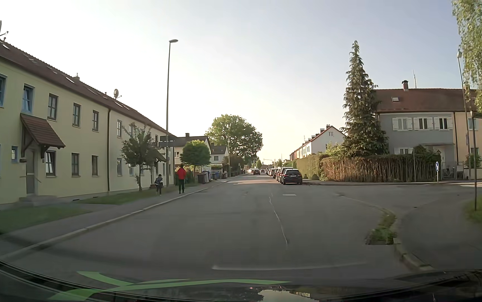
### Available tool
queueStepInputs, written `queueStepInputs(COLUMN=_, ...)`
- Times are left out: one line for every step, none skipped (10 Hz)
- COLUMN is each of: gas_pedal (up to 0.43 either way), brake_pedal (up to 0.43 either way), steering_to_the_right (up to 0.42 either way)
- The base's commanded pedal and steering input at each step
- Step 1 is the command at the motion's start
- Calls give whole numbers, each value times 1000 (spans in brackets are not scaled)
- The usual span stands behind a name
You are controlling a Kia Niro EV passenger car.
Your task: Follow the waypoints while adhering to traffic rules and regulations
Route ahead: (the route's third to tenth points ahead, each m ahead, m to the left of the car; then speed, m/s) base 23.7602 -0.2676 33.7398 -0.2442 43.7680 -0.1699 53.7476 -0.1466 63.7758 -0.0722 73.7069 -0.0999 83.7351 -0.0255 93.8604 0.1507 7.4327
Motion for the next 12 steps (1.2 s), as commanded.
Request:
queueStepInputs(gas_pedal=39, brake_pedal=0, steering_to_the_right=4)
queueStepInputs(gas_pedal=39, brake_pedal=0, steering_to_the_right=4)
queueStepInputs(gas_pedal=39, brake_pedal=0, steering_to_the_right=5)
queueStepInputs(gas_pedal=39, brake_pedal=0, steering_to_the_right=5)
queueStepInputs(gas_pedal=39, brake_pedal=0, steering_to_the_right=5)
queueStepInputs(gas_pedal=39, brake_pedal=0, steering_to_the_right=5)
queueStepInputs(gas_pedal=39, brake_pedal=0, steering_to_the_right=5)
queueStepInputs(gas_pedal=39, brake_pedal=0, steering_to_the_right=4)
queueStepInputs(gas_pedal=39, brake_pedal=0, steering_to_the_right=3)
queueStepInputs(gas_pedal=39, brake_pedal=0, steering_to_the_right=1)
queueStepInputs(gas_pedal=39, brake_pedal=0, steering_to_the_right=-1)
queueStepInputs(gas_pedal=39, brake_pedal=0, steering_to_the_right=-3)
